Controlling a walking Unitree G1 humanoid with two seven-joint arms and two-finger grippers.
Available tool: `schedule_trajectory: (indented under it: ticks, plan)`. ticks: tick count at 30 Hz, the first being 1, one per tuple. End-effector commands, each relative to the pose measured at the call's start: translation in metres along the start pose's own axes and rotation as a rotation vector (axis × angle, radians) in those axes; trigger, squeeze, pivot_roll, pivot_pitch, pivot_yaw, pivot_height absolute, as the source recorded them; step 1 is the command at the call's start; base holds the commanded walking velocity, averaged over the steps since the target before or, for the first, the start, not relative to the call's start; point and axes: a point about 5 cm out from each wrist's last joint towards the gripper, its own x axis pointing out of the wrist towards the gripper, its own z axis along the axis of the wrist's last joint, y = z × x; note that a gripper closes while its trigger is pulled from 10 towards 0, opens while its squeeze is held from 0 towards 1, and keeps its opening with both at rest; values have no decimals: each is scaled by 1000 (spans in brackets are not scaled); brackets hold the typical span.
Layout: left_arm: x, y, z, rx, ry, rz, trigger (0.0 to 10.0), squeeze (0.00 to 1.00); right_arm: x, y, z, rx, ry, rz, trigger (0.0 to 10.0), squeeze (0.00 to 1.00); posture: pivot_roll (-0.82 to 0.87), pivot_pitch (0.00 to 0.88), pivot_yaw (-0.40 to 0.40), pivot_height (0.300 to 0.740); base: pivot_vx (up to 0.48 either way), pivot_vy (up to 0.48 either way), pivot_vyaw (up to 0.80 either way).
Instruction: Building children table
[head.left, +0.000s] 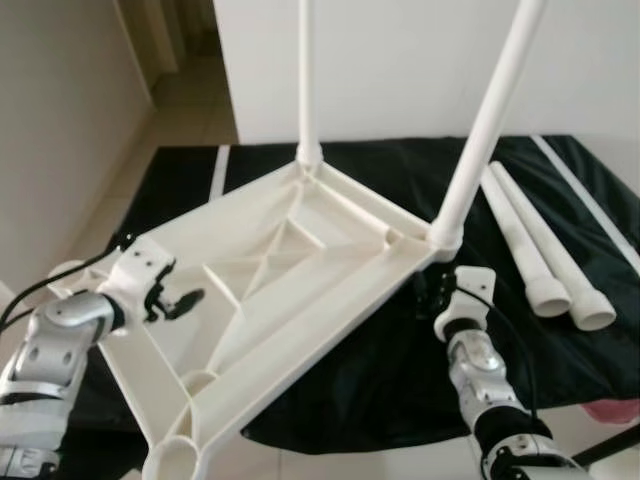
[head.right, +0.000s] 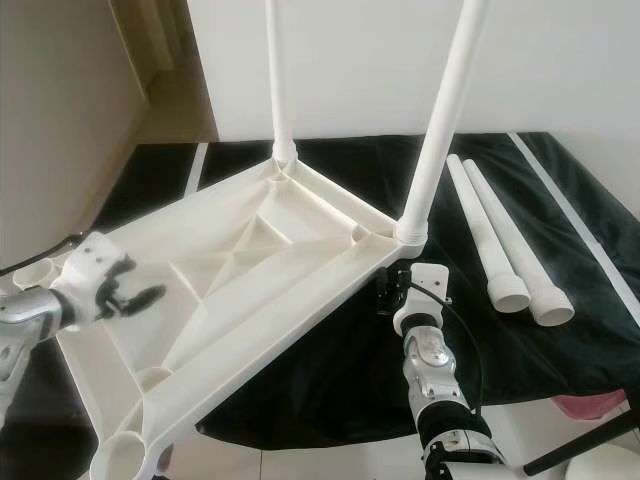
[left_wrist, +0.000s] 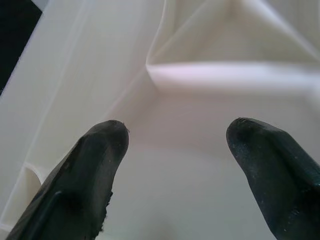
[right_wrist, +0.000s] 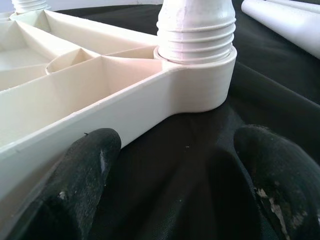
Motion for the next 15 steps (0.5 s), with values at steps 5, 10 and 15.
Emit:
schedule_trajectory:
  ticks: [5, 10, 15]
  plan:
    - [-6, -20, -18, 77, 96, -167, 10000, 0, 6, 1, 0, 7, 37, -1, 10000, 0, 17, 0, 7, 740, 0, 0, 0]
    - [-5, -33, -23, 94, 100, -224, 10000, 0, 12, 5, 1, -7, 79, 20, 10000, 0, 25, 0, 2, 740, 0, 0, 0]
    - [4, -55, -15, 83, 58, -295, 10000, 0, 22, 19, 7, 3, 104, 78, 10000, 0, 29, 0, -5, 740, 0, 0, 0]
